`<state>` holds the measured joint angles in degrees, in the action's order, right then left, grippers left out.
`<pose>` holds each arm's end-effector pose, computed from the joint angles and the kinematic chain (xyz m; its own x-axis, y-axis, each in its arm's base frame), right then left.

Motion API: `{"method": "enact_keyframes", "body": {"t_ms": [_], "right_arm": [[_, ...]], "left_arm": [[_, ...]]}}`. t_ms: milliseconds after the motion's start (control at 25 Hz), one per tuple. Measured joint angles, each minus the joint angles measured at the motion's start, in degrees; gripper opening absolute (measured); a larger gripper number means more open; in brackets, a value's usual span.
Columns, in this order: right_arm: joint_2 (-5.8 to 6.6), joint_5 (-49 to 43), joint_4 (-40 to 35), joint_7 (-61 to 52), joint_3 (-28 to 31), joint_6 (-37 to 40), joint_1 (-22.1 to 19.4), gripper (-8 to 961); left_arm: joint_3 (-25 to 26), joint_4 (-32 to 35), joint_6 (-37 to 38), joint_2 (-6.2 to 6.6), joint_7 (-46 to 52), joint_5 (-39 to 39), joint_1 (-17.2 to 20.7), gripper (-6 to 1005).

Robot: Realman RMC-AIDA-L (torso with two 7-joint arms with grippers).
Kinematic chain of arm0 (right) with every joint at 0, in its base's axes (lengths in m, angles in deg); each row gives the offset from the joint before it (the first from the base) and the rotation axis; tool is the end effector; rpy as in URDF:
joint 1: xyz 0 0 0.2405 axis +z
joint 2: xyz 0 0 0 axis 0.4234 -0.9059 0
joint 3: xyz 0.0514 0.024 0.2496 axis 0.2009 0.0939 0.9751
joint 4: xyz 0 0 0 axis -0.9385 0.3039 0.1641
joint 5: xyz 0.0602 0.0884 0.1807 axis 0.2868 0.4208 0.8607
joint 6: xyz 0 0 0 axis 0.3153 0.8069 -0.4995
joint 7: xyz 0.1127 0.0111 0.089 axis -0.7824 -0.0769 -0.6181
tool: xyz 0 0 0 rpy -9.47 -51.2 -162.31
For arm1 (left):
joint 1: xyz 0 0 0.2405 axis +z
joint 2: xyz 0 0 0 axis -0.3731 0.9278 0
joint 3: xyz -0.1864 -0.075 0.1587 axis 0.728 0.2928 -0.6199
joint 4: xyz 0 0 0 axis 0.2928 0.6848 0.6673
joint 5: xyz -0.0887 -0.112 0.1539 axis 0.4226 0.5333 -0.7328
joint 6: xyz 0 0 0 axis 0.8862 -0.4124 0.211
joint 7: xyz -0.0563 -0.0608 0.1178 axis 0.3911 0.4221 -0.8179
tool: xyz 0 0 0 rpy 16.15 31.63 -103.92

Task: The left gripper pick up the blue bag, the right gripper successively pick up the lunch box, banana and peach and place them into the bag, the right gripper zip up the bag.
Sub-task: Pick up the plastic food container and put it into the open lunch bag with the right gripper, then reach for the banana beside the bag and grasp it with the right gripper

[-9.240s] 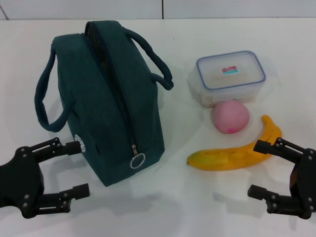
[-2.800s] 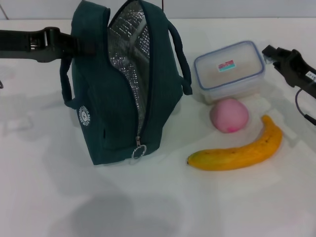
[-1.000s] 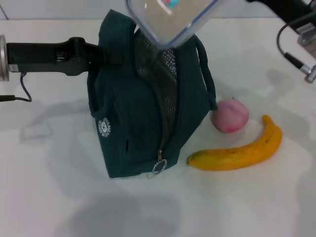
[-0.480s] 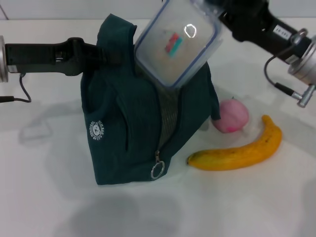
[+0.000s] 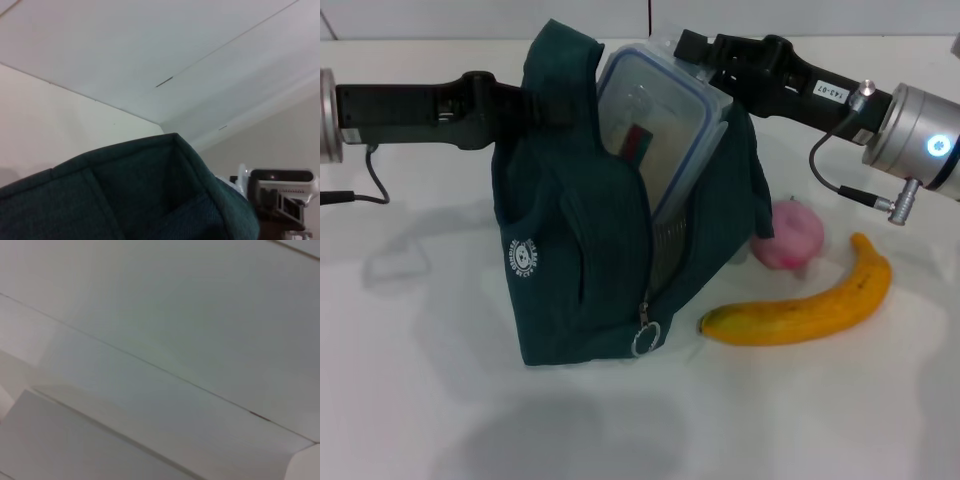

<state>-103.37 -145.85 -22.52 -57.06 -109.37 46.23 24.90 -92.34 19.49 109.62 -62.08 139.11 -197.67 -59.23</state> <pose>0.1589 0.3817 -0.0412 0.0643 -0.7701 -0.6347 -0.6725 -0.5033 0.5426 -0.2185 0.3572 0.0628 0.2540 0.8735 0.4153 0.8392 -0.4125 0.3544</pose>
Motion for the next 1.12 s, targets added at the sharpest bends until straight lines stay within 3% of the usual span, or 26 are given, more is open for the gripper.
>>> {"method": "enact_keyframes", "body": {"t_ms": [360, 520, 680, 880, 1000, 1120], "right_arm": [[0.00, 0.4, -2.0, 0.3, 0.3, 0.2, -1.3, 110], [0.00, 0.7, -5.2, 0.4, 0.6, 0.2, -4.1, 267], [0.25, 0.5, -14.2, 1.6, 0.3, 0.5, -9.9, 516], [1.89, -6.5, -32.3, 3.8, -0.2, 0.8, -18.5, 747], [3.26, -17.7, -44.1, 1.2, -0.3, 1.2, -21.5, 788], [4.69, -30.2, -53.2, -3.8, -0.6, 3.8, -20.9, 829]], "left_arm": [[0.3, 0.0, -0.4, 0.44, -0.1, 0.0, 0.2, 62], [0.4, 0.0, -0.4, 0.60, -0.1, 0.0, 0.4, 63], [0.4, 0.1, -0.4, 0.61, -0.1, 0.0, 0.6, 64], [0.4, 0.1, -0.3, 1.14, -0.1, 0.1, 1.3, 64], [0.2, 0.1, -0.2, 1.17, -0.3, 0.1, 1.3, 65], [0.1, 0.1, -0.2, 1.18, -0.6, 0.1, 1.3, 65]]}}
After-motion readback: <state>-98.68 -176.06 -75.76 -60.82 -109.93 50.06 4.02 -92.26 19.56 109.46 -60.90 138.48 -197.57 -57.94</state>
